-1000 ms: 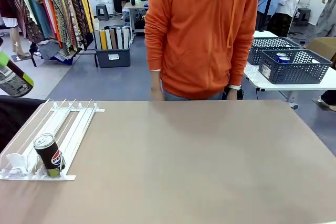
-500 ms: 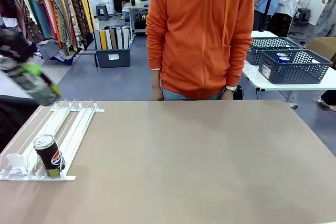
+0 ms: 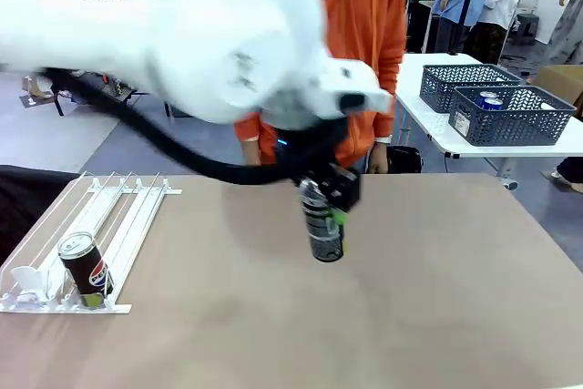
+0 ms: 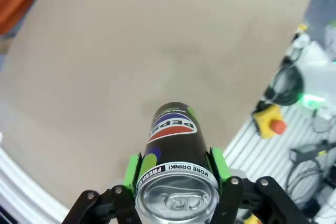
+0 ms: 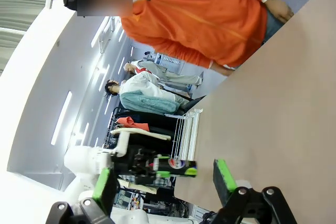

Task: Retrieve and store the cans from the dispenser.
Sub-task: Pick up one can from the Automatic Can Dispenser and place it in the middle of the table.

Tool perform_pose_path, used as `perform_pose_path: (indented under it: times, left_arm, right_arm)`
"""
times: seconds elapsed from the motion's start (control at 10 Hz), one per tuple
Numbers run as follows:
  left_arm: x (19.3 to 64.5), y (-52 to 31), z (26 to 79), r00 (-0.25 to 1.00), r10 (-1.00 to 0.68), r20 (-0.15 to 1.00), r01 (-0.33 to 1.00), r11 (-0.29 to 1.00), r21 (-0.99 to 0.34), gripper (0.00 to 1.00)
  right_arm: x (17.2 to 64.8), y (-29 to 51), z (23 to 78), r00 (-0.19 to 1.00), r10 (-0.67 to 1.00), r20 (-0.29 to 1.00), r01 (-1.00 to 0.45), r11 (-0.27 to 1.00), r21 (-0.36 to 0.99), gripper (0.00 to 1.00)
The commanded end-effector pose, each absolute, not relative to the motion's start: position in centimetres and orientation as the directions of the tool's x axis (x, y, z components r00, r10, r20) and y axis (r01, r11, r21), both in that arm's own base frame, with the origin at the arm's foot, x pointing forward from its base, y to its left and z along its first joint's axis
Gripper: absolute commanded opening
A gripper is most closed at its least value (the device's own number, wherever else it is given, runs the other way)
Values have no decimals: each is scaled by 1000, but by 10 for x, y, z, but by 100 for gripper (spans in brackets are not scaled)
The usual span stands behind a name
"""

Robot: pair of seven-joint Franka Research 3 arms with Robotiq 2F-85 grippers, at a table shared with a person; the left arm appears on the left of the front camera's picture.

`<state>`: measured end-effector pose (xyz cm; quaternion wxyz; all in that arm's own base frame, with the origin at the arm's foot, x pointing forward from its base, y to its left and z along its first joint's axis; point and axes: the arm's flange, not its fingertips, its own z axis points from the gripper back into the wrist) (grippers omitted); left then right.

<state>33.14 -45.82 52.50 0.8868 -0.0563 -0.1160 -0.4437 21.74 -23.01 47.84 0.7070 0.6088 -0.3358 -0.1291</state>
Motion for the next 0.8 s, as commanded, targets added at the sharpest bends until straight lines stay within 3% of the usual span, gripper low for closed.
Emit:
perform_pose_path:
  times: [0.0, 0.1, 0.5, 0.6, 0.7]
  left_arm:
    - [363, -493, 522, 551, -812, 191, 806, 577, 130, 0]
    - [365, -492, 505, 540, -830, 139, 828, 553, 88, 0]
    - [391, -466, 441, 466, -871, 156, 867, 485, 115, 0]
    - [399, -461, 436, 484, -859, 166, 870, 492, 12, 0]
    - [406, -457, 433, 495, -853, 162, 861, 507, 40, 0]
  right_arm:
    - [220, -230, 481, 726, -601, 334, -254, 217, 943, 100]
    - [220, -230, 481, 726, -601, 334, -254, 217, 943, 100]
    - [220, -230, 481, 726, -601, 334, -254, 217, 943, 100]
    - [220, -230, 481, 726, -601, 334, -254, 217, 943, 100]
    - [220, -230, 481, 726, -601, 334, -254, 217, 943, 100]
